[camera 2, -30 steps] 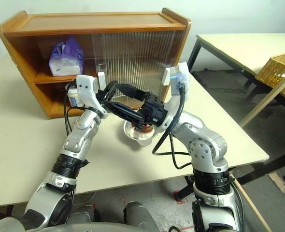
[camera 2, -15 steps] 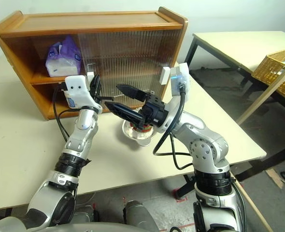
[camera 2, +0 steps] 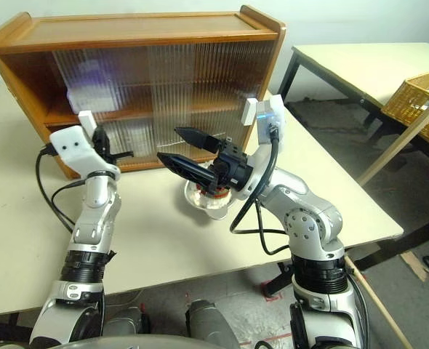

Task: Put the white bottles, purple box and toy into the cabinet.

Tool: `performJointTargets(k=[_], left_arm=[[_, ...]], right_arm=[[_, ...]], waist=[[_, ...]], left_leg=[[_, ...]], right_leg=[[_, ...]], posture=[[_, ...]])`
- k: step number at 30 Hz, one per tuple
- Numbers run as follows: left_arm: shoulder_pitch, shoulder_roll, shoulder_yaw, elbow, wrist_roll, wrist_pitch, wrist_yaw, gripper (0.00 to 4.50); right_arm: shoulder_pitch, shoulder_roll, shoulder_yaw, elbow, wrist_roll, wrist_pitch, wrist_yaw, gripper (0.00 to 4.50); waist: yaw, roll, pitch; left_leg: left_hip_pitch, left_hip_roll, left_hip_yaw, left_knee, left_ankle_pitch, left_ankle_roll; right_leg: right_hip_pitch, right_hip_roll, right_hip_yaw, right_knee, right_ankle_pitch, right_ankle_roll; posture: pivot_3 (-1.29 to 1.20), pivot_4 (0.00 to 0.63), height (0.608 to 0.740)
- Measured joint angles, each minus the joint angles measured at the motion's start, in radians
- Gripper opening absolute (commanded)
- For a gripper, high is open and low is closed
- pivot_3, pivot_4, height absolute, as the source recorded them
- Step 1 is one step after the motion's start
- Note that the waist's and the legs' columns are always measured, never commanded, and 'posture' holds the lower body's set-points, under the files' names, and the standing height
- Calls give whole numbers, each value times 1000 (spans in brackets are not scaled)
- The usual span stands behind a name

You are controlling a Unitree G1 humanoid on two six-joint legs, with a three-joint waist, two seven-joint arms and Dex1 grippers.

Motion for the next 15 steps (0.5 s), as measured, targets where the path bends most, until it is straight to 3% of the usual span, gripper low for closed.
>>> performJointTargets(k=[15], left_arm=[[21, 44, 51, -35, 73, 26, 107, 40]], right_arm=[[-16, 11, 6, 31, -8, 0, 28, 4500]], waist=[[23, 0, 0]], left_leg=[[0, 2, -2, 0, 0, -1]], right_leg=[[-1, -1, 2, 0, 1, -6]], posture=[[-106, 46, 740]])
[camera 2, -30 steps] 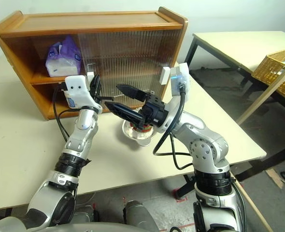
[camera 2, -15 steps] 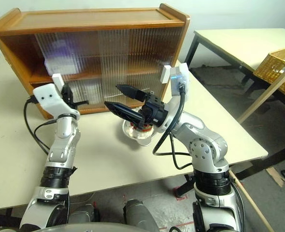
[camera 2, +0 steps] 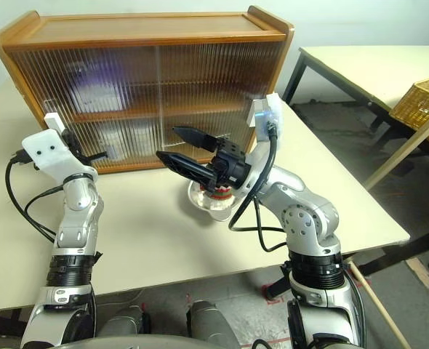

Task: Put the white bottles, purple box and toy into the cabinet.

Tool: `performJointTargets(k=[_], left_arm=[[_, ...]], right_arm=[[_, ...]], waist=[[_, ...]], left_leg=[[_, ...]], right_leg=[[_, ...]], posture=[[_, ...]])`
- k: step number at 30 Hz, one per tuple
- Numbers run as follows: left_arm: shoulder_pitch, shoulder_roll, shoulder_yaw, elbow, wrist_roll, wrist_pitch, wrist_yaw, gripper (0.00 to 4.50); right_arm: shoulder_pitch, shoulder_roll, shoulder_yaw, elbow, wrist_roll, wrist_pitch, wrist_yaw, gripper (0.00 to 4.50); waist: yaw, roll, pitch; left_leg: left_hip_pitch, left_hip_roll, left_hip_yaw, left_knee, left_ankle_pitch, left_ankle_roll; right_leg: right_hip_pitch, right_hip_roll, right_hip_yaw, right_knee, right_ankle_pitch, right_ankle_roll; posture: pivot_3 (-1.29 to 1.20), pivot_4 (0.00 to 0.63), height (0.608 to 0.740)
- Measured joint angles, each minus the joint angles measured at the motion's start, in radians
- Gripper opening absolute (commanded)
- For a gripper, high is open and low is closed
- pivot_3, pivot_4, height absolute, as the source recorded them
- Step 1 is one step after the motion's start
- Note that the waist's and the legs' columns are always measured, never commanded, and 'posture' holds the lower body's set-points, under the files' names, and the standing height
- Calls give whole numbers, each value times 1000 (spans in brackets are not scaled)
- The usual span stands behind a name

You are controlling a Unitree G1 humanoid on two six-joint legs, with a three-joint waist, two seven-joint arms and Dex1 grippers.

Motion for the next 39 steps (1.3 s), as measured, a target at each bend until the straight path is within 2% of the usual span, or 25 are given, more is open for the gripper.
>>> performJointTargets(k=[5, 8, 11, 12, 13, 18, 21, 24, 29, 33, 39], left_arm=[[0, 0, -4, 0, -7, -4, -21, 40], [1, -7, -24, 0, -84, -41, -145, 40], [4, -23, -81, -5, -158, -68, -288, 40], [8, -23, -102, -9, -175, -74, -333, 409], [14, -13, -130, -17, -192, -80, -393, 567], [4, 37, -225, -29, -306, -84, -671, 2326], [-72, 116, -170, -15, -459, -51, -847, 3373], [-115, 220, -58, 12, -608, -2, -993, 4433], [-105, 362, 15, 13, -812, 182, -1214, 4474], [-39, 469, 44, -34, -912, 318, -1329, 4474], [39, 527, 75, -120, -977, 410, -1389, 4474]], right_arm=[[-1, 3, 1, 2, -3, 0, 5, 4500], [-1, 4, 1, 2, -4, -1, 9, 4500], [-3, 5, 1, 2, -5, -1, 11, 4500], [-4, 6, 2, 2, -5, -1, 12, 4500], [-4, 6, 2, 2, -6, -1, 13, 4500], [-4, 6, 2, 3, -19, -2, 16, 4500], [-2, 3, 2, 3, -27, -2, 16, 4500], [5, -20, 0, 3, -62, -2, -15, 4500], [7, -38, -1, 41, -161, -15, -100, 4500], [20, -43, -15, 89, -253, -69, -162, 4500], [22, -51, -68, 180, -335, -135, -209, 4500]], waist=[[0, 0, 0], [8, 0, 0], [18, 0, 0], [19, 0, 0], [20, 0, 0], [22, 0, 0], [20, 0, -1], [13, 2, -2], [11, 2, -3], [5, 3, -3], [3, 3, -3]], left_leg=[[0, 0, 0, 0, 0, 0], [0, 0, 0, 0, 0, 0], [0, -1, 0, 1, 0, 0], [0, -1, 0, 1, 0, 0], [0, -1, 0, 1, 0, 0], [0, 2, -1, 1, -1, -1], [1, 6, 0, 1, -1, -1], [4, 9, 0, 0, -1, -1], [4, 11, -1, 0, 0, -1], [2, 12, -1, 0, 0, -1], [-2, 14, -1, -1, 0, -1]], right_leg=[[0, 0, -2, 0, 1, -1], [0, 0, -1, 1, 5, -9], [1, -1, 0, 1, 6, -10], [0, -1, 0, 1, 6, -10], [0, -1, 0, 1, 6, -10], [0, -1, 0, 1, 6, -11], [0, 0, -2, 2, 8, -13], [1, 1, -3, 2, 8, -12], [0, 0, -3, 2, 8, -13], [-2, -1, -3, 2, 10, -16], [-6, -1, -3, 2, 10, -17]], posture=[[-108, 43, 740], [-109, 39, 740], [-112, 36, 740], [-112, 36, 740], [-112, 36, 740], [-129, 28, 740], [-129, 28, 740], [-142, 29, 740], [-150, 31, 740], [-151, 36, 740], [-141, 39, 740]])
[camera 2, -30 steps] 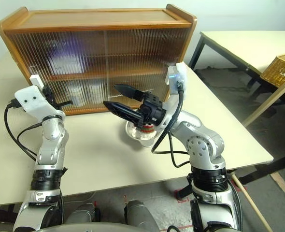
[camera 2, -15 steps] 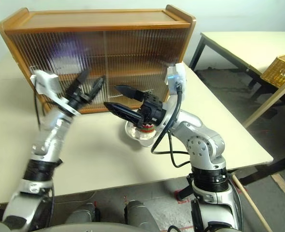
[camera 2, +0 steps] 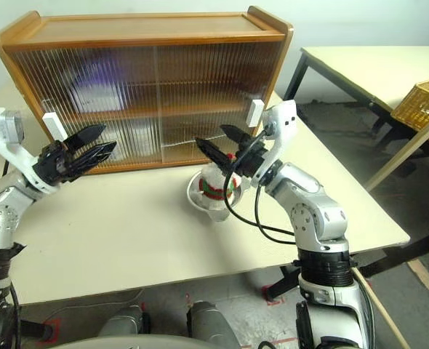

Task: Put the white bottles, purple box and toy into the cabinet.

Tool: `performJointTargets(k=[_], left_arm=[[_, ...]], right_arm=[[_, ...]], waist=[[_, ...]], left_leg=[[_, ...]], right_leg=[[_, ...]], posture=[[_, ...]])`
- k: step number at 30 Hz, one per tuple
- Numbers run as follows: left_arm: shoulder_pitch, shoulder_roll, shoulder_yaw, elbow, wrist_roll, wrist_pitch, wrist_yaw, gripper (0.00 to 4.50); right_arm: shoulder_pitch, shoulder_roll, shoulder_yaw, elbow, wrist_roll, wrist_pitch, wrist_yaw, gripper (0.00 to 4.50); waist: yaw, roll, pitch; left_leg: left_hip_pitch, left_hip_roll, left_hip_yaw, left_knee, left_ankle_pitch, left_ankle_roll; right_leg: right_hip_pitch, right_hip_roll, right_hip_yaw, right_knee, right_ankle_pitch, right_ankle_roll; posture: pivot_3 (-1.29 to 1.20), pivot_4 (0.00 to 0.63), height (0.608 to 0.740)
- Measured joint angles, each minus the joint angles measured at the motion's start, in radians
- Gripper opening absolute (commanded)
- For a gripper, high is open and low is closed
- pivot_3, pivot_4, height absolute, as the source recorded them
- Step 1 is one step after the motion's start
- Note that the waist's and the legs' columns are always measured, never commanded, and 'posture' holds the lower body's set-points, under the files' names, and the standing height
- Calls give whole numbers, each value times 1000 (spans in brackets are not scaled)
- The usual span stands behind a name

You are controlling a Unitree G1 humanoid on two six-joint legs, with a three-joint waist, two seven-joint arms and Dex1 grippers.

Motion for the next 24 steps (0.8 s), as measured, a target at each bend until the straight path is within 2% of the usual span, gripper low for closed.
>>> performJointTargets(k=[3, 13, 24], left_arm=[[26, 4, 8, -35, -18, 21, -10, 4500], [35, -16, 10, -89, -52, 28, -17, 4500], [33, -23, 9, -110, -23, -28, -16, 4500]], right_arm=[[-2, -19, -31, 74, -37, -49, -9, 3903], [-110, -35, -94, 356, -190, -237, -121, 89], [-225, -5, -93, 533, -254, -299, -183, 37]], waist=[[0, 0, 0], [0, 2, 0], [3, 3, 0]], left_leg=[[0, 1, 0, 0, 0, 0], [1, 7, 0, -3, 0, 1], [1, 7, 0, -3, 0, 1]], right_leg=[[0, 0, 0, 0, 0, -1], [-1, 1, 0, 0, 3, -3], [-1, 2, 0, 0, 3, -3]], posture=[[-132, 39, 740], [-117, 37, 740], [-94, 38, 740]])
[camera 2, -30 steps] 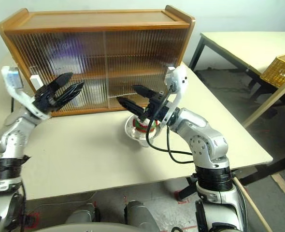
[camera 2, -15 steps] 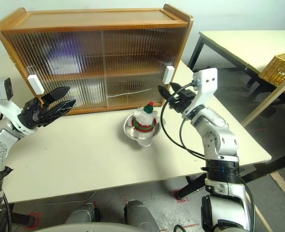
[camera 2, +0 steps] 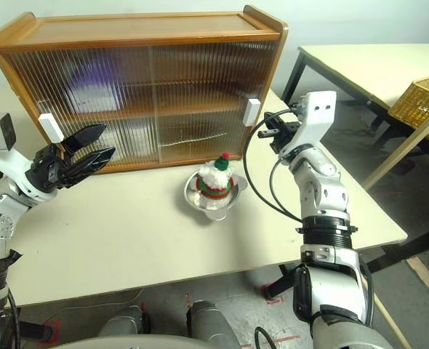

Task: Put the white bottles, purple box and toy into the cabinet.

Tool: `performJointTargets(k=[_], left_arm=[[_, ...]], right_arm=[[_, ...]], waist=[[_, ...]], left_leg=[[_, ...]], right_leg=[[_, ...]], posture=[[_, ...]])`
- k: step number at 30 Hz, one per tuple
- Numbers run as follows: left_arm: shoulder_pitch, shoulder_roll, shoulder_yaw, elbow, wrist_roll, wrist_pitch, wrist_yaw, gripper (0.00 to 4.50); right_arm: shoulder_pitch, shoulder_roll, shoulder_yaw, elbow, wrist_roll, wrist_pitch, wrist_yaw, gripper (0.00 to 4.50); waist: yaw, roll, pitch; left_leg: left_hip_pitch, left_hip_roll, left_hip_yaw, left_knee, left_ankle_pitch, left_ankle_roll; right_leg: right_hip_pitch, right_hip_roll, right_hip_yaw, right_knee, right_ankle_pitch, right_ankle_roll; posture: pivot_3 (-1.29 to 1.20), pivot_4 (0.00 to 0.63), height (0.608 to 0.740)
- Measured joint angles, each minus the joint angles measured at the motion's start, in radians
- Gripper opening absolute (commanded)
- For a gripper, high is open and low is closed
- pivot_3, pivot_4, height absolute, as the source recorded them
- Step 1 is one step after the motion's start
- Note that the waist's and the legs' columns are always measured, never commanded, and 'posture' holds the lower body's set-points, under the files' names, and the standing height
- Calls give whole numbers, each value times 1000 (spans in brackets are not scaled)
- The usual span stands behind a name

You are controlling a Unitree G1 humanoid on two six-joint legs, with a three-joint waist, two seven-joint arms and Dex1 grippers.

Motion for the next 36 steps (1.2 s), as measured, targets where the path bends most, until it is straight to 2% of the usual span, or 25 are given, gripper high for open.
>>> performJointTargets(k=[13, 27, 36], left_arm=[[5, -1, -9, -23, 40, -49, 0, 4500], [7, -14, -17, -21, 69, -81, 2, 4500], [16, -14, -21, -21, 84, -90, -6, 4500]], right_arm=[[-55, 71, 16, 29, -8, 40, -9, 37], [-53, 255, 137, -171, 14, 227, 8, 37], [-52, 284, 166, -192, 26, 270, 56, 37]], waist=[[3, 1, 0], [8, 2, 1], [15, 2, 0]], left_leg=[[0, 0, 0, 0, 0, 0], [-4, 1, 0, -1, 0, 0], [-4, 1, 0, -1, 0, 0]], right_leg=[[-1, 0, 0, 0, 0, -1], [-6, 1, 0, 1, 0, -4], [-7, 1, -1, 2, 0, -5]], posture=[[-78, 42, 740], [-70, 41, 740], [-47, 35, 740]])
